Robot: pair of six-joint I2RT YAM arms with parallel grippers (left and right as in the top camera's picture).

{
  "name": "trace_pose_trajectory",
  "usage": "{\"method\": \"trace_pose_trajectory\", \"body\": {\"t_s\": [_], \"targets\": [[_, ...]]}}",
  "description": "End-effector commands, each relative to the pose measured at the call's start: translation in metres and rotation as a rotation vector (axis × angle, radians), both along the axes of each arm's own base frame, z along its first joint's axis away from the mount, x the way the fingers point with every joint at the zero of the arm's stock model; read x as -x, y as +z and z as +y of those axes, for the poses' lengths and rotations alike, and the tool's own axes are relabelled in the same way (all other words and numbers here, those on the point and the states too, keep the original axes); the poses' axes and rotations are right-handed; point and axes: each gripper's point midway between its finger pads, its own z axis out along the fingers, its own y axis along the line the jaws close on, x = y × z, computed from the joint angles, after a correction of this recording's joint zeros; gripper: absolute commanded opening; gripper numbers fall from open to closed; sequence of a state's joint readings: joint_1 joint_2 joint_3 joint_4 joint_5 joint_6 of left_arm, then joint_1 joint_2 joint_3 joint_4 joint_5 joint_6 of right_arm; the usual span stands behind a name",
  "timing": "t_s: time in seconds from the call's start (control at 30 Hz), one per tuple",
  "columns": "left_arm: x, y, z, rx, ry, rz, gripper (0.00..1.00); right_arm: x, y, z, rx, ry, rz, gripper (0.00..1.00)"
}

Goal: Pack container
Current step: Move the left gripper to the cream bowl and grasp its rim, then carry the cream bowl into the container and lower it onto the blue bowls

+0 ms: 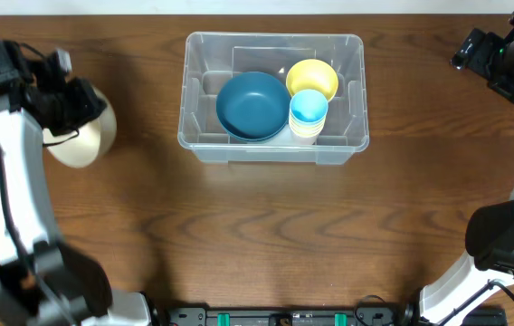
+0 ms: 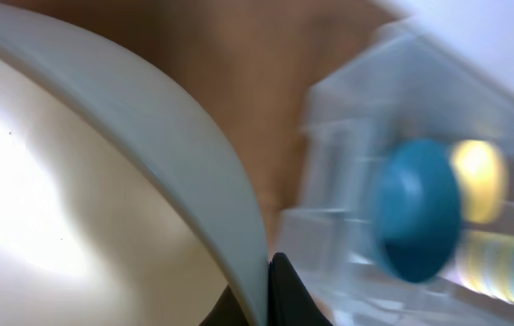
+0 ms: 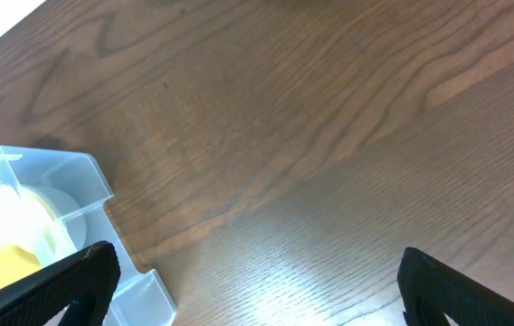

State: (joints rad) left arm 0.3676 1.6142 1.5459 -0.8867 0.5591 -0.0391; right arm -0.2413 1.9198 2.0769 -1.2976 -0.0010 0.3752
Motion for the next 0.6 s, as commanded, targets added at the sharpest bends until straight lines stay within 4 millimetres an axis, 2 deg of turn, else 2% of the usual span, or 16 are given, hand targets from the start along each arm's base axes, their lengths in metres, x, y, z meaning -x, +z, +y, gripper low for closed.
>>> {"method": "trace_pose_trajectory", "body": {"t_s": [0.0, 0.17, 0.23, 0.3, 0.37, 0.43, 0.57], "targets": [[0.005, 0.065, -0.043, -0.048, -0.175, -0.229, 0.06, 0.0, 0.006, -0.004, 0.002, -0.02, -0.017, 0.99], [0.011, 0.136, -0.115, -0.131, -0.362, -0.513, 0.06, 0.0, 0.006, -0.004, 0.002, -0.02, -0.017, 0.99], [0.011, 0.156, -0.145, -0.168, -0.418, -0.604, 0.06, 0.0, 0.006, -0.004, 0.002, -0.02, -0.017, 0.99], [0.008, 0.163, -0.167, -0.213, -0.435, -0.649, 0.06, 0.0, 0.006, -0.004, 0.002, -0.02, -0.017, 0.99], [0.001, 0.161, -0.187, -0.27, -0.434, -0.661, 0.06, 0.0, 0.006, -0.004, 0.002, -0.02, -0.017, 0.99], [-0.006, 0.15, -0.207, -0.327, -0.46, -0.655, 0.06, 0.0, 0.006, -0.004, 0.002, -0.02, -0.017, 0.99], [-0.019, 0.107, -0.249, -0.374, -0.56, -0.586, 0.06, 0.0, 0.006, -0.004, 0.002, -0.02, -0.017, 0.99]]}}
